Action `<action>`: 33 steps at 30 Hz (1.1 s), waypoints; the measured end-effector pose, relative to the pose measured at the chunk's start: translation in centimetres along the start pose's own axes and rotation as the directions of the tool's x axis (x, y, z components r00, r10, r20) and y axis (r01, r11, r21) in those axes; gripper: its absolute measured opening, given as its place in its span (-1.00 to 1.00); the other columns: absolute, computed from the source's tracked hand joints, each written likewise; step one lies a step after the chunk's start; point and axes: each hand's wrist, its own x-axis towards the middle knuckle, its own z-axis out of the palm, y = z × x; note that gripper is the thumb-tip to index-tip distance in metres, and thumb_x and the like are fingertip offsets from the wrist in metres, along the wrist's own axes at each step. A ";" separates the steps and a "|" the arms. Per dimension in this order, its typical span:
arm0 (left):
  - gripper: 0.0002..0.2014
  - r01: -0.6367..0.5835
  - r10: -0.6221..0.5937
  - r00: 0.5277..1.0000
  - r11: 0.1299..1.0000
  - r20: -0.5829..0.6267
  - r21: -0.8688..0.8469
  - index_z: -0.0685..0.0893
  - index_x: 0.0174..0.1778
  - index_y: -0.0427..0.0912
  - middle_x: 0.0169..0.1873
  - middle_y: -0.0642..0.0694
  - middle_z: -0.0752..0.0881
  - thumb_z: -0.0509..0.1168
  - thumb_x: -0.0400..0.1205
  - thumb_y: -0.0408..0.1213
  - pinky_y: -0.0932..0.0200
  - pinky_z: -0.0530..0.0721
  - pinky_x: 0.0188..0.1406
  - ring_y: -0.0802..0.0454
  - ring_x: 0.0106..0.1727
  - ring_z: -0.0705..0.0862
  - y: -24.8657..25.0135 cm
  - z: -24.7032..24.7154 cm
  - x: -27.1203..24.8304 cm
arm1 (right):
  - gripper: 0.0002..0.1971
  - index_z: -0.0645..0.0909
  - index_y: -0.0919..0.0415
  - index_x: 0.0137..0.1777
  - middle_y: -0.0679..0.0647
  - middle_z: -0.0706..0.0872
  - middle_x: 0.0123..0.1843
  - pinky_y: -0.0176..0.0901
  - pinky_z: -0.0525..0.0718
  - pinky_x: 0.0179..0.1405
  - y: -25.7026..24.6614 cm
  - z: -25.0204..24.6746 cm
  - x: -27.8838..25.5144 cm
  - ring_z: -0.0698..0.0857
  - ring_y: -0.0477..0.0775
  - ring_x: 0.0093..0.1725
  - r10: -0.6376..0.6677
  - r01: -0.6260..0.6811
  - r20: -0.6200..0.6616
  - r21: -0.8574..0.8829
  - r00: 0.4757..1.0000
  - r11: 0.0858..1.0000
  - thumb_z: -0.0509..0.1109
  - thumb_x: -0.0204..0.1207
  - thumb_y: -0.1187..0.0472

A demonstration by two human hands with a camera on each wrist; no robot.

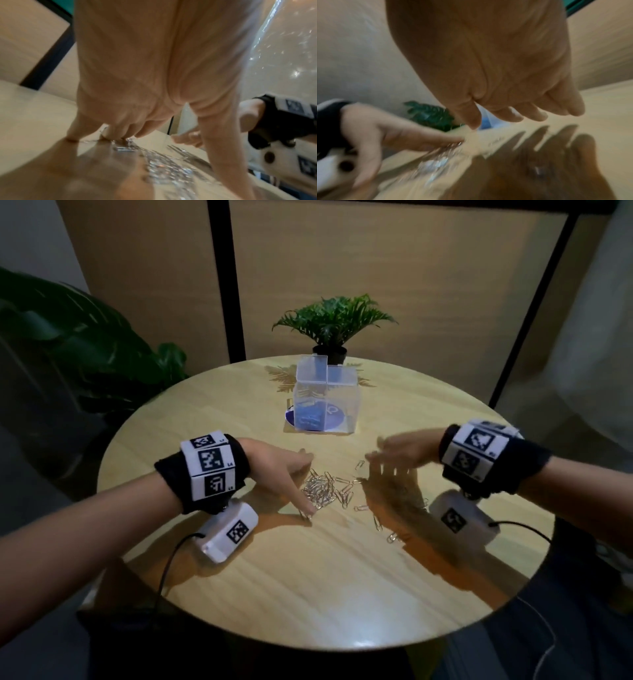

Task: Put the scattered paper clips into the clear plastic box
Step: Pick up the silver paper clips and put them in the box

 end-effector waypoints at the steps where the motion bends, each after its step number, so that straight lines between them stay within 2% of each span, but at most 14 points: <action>1: 0.06 -0.024 0.024 1.000 1.000 0.013 -0.012 -0.12 0.67 -0.06 0.68 -0.02 0.03 0.42 0.44 0.16 0.14 0.07 0.63 0.04 0.64 0.10 0.5 0.5 0.0 | -0.52 0.52 0.15 -0.23 0.00 0.53 -0.22 -0.33 0.49 -0.23 -0.6 1.2 -0.4 0.52 -0.07 -0.27 0.014 -0.011 0.080 -0.033 0.997 0.999 -0.10 0.74 -0.03; 2: 0.07 -0.050 0.050 0.998 0.999 0.023 -0.011 -0.18 0.67 -0.04 0.68 0.03 -0.05 0.42 0.46 0.13 0.20 0.02 0.59 0.08 0.67 0.01 0.9 0.9 0.1 | -0.55 0.57 0.15 0.05 0.01 0.58 0.06 -0.27 0.54 0.07 -1.4 2.2 -0.6 0.60 0.01 0.02 0.017 -0.008 0.108 -0.078 0.994 0.997 -0.13 0.74 -0.04; 3: 0.07 -0.065 0.065 0.997 0.998 0.029 0.000 -0.22 0.67 -0.02 0.68 0.05 -0.08 0.42 0.47 0.11 0.22 0.02 0.57 0.10 0.67 -0.03 1.3 1.1 0.0 | -0.52 0.44 0.24 0.40 0.16 0.43 0.46 -0.05 0.41 0.43 -2.0 3.2 -0.6 0.47 0.21 0.41 0.024 -0.013 0.085 -0.119 0.996 0.993 -0.14 0.74 -0.01; 5: 0.07 -0.082 0.082 0.996 0.997 0.017 -0.011 -0.21 0.66 -0.01 0.68 0.04 -0.01 0.43 0.47 0.08 0.19 0.09 0.57 0.07 0.66 0.05 1.8 1.4 -0.1 | -0.45 0.04 0.38 0.64 0.37 -0.11 0.69 0.19 -0.05 0.64 -3.3 4.3 -0.8 -0.06 0.39 0.67 -0.010 0.018 0.062 -0.127 0.998 0.992 -0.13 0.75 0.06; 9: 0.14 -0.067 0.061 0.996 0.994 -0.069 -0.089 -0.24 0.65 -0.12 0.68 -0.06 0.02 0.49 0.42 0.03 0.06 0.20 0.64 0.01 0.65 0.12 0.8 1.2 -1.1 | -0.23 -0.36 0.14 0.66 0.18 -0.41 0.67 0.24 -0.21 0.66 -2.1 3.9 -2.8 -0.30 0.42 0.64 0.039 -0.038 -0.040 0.028 0.998 0.999 -0.04 0.67 -0.19; 12: 0.10 0.003 -0.003 1.000 1.000 0.004 -0.029 -0.26 0.65 -0.11 0.68 -0.09 0.03 0.43 0.47 0.08 -0.01 0.21 0.64 -0.05 0.65 0.13 -0.7 1.4 -2.1 | -0.20 -0.27 0.08 0.68 0.20 -0.41 0.67 0.35 -0.21 0.61 0.7 5.3 -4.0 -0.31 0.46 0.63 0.164 -0.165 -0.028 -0.028 0.986 0.986 -0.10 0.60 -0.33; 14: 0.02 -0.002 0.004 0.999 0.999 0.049 -0.032 -0.31 0.64 -0.09 0.68 -0.02 -0.19 0.33 0.55 0.10 0.06 0.05 0.67 0.01 0.69 -0.08 -0.8 2.2 -2.5 | -0.19 -0.21 0.07 0.68 0.23 -0.38 0.68 0.40 -0.22 0.62 1.1 7.2 -4.7 -0.34 0.49 0.62 0.189 -0.189 0.011 0.017 0.982 0.982 -0.22 0.54 -0.38; 19: -0.07 -0.045 0.048 0.998 0.996 0.033 -0.078 -0.36 0.63 -0.07 0.65 -0.06 -0.34 0.25 0.64 0.02 0.07 -0.09 0.67 0.06 0.67 -0.25 1.2 4.6 -1.4 | -0.32 -0.33 0.10 0.67 0.18 -0.37 0.69 0.31 -0.26 0.59 -3.6 9.3 -4.7 -0.37 0.49 0.61 0.219 -0.175 -0.145 0.269 0.965 0.947 -0.12 0.70 -0.14; 21: -0.11 -0.043 0.044 0.999 0.991 0.004 -0.127 -0.29 0.64 -0.10 0.68 -0.11 -0.16 0.26 0.65 -0.08 0.06 0.17 0.61 -0.01 0.67 0.03 1.7 4.5 -1.1 | -0.33 -0.28 0.17 0.68 0.20 -0.31 0.70 0.24 -0.21 0.60 -5.8 8.7 -3.5 -0.33 0.47 0.63 0.235 -0.156 -0.204 0.340 0.950 0.928 -0.08 0.72 -0.08; 23: -0.23 -0.059 0.065 0.998 0.960 0.013 -0.275 -0.02 0.65 -0.17 0.52 -0.16 0.32 0.31 0.63 -0.22 0.04 0.48 0.37 -0.06 0.42 0.41 1.7 4.0 -0.8 | -0.34 -0.23 0.24 0.68 0.22 -0.25 0.71 0.22 -0.17 0.60 -7.2 8.0 -1.9 -0.30 0.47 0.64 0.260 -0.143 -0.222 0.434 0.940 0.889 -0.06 0.73 -0.04; 25: -0.22 -0.080 0.086 0.996 0.914 -0.002 -0.397 0.19 0.57 -0.16 0.34 -0.27 0.56 0.42 0.47 -0.21 -0.17 0.54 0.40 -0.17 0.31 0.57 1.7 3.5 -1.2 | -0.36 -0.21 0.30 0.67 0.25 -0.18 0.72 0.17 -0.13 0.62 -7.5 6.9 -0.7 -0.23 0.43 0.66 0.248 -0.090 -0.239 0.525 0.939 0.846 -0.08 0.74 0.00; 27: 0.03 -0.060 0.032 0.996 0.919 -0.079 -0.390 -0.04 0.64 -0.19 0.20 -0.31 0.64 0.50 0.39 -0.17 -0.20 0.59 0.34 -0.25 0.28 0.62 1.0 2.9 -1.5 | -0.37 -0.25 0.32 0.66 0.25 -0.14 0.72 0.15 -0.05 0.66 -6.8 5.4 -0.4 -0.11 0.38 0.68 0.213 -0.002 -0.265 0.621 0.940 0.783 -0.09 0.75 0.04; 30: 0.21 0.006 -0.038 0.987 0.980 -0.157 -0.201 -0.34 0.63 -0.19 0.50 -0.18 0.43 0.54 0.42 -0.15 0.01 0.47 0.46 -0.15 0.48 0.44 0.2 2.1 -1.6 | -0.38 -0.26 0.34 0.66 0.24 -0.14 0.72 0.12 0.02 0.66 -4.9 4.0 -0.7 -0.06 0.36 0.69 0.294 -0.025 -0.301 0.659 0.907 0.752 -0.08 0.75 0.07; 33: 0.18 0.020 -0.021 0.999 0.999 -0.034 -0.043 -0.32 0.64 -0.15 0.63 -0.12 0.21 0.50 0.43 -0.01 0.00 0.31 0.58 -0.11 0.60 0.25 0.7 2.2 -1.8 | -0.38 -0.20 0.38 0.66 0.24 -0.16 0.72 0.09 -0.06 0.65 -5.2 5.3 -0.8 -0.17 0.34 0.69 0.354 -0.162 -0.246 0.567 0.902 0.808 -0.10 0.76 0.05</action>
